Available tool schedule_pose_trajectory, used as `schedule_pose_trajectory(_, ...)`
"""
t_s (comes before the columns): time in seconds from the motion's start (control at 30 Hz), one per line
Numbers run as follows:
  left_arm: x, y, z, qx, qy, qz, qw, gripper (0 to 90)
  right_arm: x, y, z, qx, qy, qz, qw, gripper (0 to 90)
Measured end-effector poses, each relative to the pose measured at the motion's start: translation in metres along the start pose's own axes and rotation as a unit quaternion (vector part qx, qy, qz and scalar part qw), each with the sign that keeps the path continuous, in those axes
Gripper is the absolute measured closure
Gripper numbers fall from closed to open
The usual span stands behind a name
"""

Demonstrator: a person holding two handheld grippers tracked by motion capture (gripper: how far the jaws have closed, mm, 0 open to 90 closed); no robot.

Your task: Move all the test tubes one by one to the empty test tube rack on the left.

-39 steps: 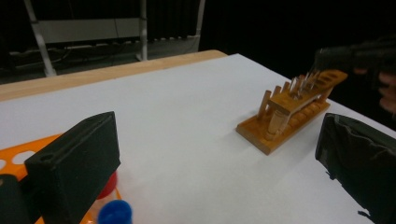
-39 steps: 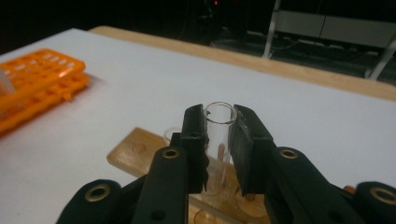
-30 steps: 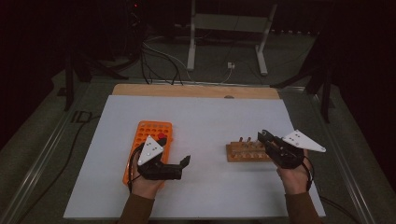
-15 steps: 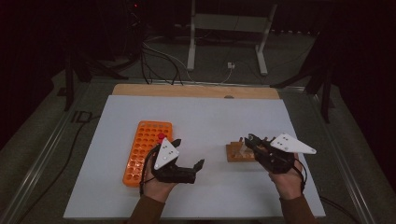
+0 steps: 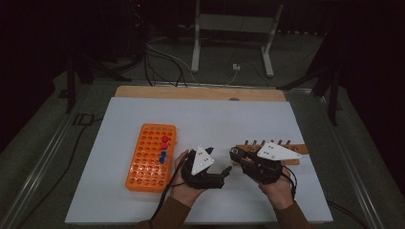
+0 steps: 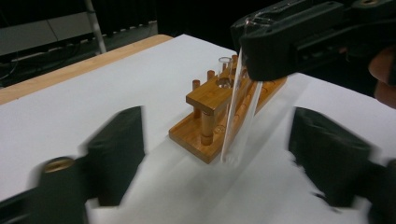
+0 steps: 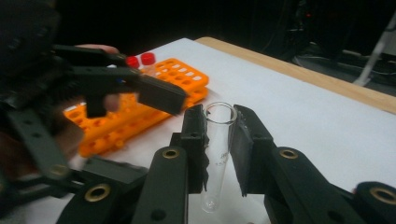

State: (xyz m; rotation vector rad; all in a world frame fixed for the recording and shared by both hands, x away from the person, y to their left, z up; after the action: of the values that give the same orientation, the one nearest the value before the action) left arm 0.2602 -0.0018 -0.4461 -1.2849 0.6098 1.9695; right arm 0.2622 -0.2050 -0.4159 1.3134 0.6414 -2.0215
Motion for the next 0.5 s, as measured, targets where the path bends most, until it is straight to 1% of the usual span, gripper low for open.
schedule_pose_trajectory(0.03,0.0002,0.0007,-0.0014,0.004,0.001,-0.002,1.0,32.4,0.0001,-0.0009,-0.0007,-0.003,-0.001,0.0,1.0,76.0)
schedule_pose_trajectory(0.07,0.0004,0.0015,-0.0024,0.008,0.003,-0.001,1.0,38.7,0.0002,-0.0018,-0.0013,-0.005,-0.002,0.001,1.0,76.0)
schedule_pose_trajectory(0.17,0.001,0.0031,-0.0049,0.013,0.003,0.0,0.9999,50.4,0.0003,-0.0038,-0.0027,-0.013,-0.002,0.0,0.9999,76.0)
schedule_pose_trajectory(0.2,0.0011,0.003,-0.0056,0.019,0.003,0.0,0.9998,53.8,0.0004,-0.0042,-0.0029,-0.014,-0.002,0.001,0.9999,76.0)
schedule_pose_trajectory(0.3,0.0013,0.0046,-0.0071,0.03,0.006,0.005,0.9995,60.1,0.0006,-0.0053,-0.0035,-0.016,-0.003,0.001,0.9999,76.0)
schedule_pose_trajectory(0.47,0.0022,0.0051,-0.0095,0.03,0.003,0.004,0.9995,66.9,0.0015,-0.0058,-0.0049,-0.021,-0.005,0.001,0.9998,76.0)
schedule_pose_trajectory(0.5,0.0021,0.0049,-0.0098,0.032,0.005,0.007,0.9995,67.7,0.0016,-0.0062,-0.005,-0.023,-0.005,0.001,0.9997,76.0)
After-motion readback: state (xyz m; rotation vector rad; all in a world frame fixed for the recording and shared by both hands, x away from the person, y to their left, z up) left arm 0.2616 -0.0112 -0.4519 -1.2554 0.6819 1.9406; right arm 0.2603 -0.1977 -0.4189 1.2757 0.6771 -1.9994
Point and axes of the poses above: each handheld gripper's, and its own axes: z roughly backward along the jaws, x roughly out of its underside, y roughly to its right, the point moved 1 cm from there along -z, roughly forward along the jaws
